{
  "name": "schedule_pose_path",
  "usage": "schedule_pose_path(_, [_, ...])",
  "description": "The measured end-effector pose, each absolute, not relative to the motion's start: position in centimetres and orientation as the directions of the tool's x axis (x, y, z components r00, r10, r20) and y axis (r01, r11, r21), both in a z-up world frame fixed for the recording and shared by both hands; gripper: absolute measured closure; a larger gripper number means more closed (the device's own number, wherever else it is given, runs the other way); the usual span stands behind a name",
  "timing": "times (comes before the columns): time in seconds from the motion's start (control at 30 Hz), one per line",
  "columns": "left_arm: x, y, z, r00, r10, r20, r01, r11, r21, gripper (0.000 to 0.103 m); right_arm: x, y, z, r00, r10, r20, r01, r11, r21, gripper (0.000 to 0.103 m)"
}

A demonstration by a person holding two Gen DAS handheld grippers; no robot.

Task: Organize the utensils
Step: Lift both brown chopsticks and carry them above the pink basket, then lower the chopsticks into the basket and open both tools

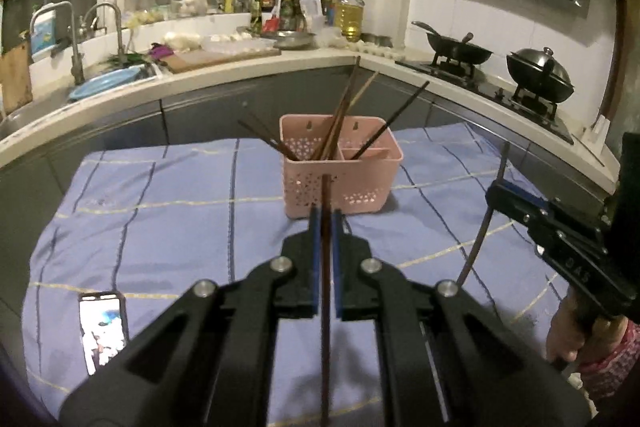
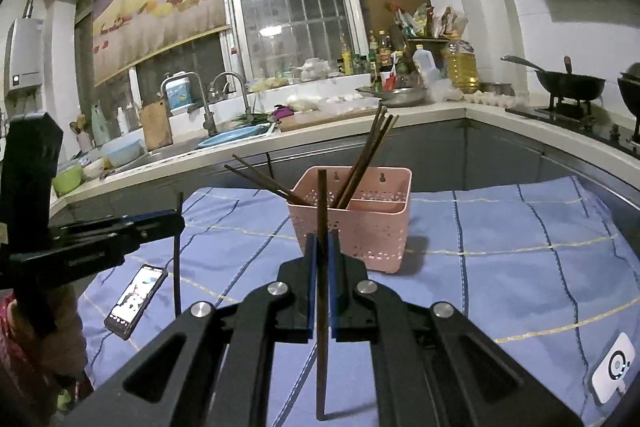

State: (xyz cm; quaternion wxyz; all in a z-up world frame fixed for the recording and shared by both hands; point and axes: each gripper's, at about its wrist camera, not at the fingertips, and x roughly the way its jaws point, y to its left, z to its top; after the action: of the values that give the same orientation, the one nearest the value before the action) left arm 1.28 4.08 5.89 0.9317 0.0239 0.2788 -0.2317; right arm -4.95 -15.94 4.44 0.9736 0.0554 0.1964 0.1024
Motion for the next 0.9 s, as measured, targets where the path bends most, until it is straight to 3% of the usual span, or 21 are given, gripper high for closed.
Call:
schedule_pose_path(0.4, [2.0, 5.6, 9.4, 0.758, -0.451, -0.471, 0.449, 0.885, -0.124, 0.098, -4.1, -15.2, 6.9, 0.909, 0.251, -0.332, -0.206, 0.965, 0.164, 0.098])
schedule_pose_path(0.6, [4.3, 4.8, 15.4, 0.779, -0.502, -0.376, 0.477, 0.864, -0.164, 0.098, -0.5, -16.2, 11.6, 0.929, 0.270, -0.253, -0.218, 0.952, 0.214, 0.098])
schedule_pose_path(0.9, [11.0, 1.7, 21.3, 0.865, -0.440, -0.240, 0.413, 0.897, -0.157, 0.098, 6.6, -15.8, 16.5, 0.984, 0.159, -0.078, -0.141, 0.970, 0.197, 0.098])
